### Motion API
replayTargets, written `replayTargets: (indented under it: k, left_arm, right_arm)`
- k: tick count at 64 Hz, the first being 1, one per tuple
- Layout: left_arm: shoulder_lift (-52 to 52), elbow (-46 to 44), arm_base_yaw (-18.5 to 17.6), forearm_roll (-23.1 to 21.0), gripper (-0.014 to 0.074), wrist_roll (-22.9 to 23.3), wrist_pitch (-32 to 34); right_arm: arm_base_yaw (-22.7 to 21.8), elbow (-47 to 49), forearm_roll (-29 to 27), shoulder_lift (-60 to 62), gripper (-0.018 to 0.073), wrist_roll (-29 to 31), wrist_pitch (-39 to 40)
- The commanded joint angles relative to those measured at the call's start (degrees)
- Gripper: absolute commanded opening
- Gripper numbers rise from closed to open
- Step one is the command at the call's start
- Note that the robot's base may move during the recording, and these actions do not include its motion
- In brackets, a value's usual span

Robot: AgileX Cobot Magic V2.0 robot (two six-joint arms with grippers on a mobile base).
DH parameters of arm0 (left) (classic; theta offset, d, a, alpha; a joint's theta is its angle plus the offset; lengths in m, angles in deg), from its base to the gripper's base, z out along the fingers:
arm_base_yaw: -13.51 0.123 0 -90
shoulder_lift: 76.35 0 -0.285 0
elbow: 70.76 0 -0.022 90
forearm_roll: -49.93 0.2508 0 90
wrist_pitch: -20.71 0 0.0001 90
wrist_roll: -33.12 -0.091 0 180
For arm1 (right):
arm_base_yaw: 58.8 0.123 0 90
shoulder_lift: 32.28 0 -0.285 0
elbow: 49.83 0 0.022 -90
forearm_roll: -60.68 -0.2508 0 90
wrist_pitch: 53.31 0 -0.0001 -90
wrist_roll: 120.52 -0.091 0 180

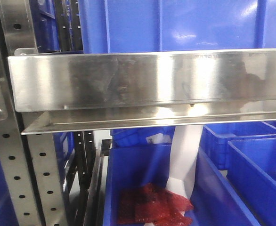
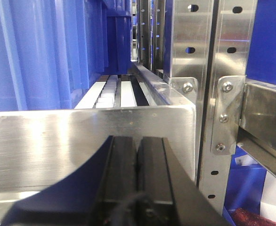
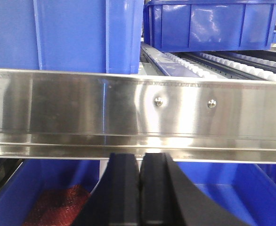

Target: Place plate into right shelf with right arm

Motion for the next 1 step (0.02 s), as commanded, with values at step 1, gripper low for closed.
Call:
replayTargets:
  k: [1]
  left_arm:
    - [-0.63, 0.55, 0.12, -0.12, -0.0047, 0.14, 5.10]
  right_arm:
    - [-0.35, 0.49, 0.09, 0.87, 0.0050, -0.01, 5.68]
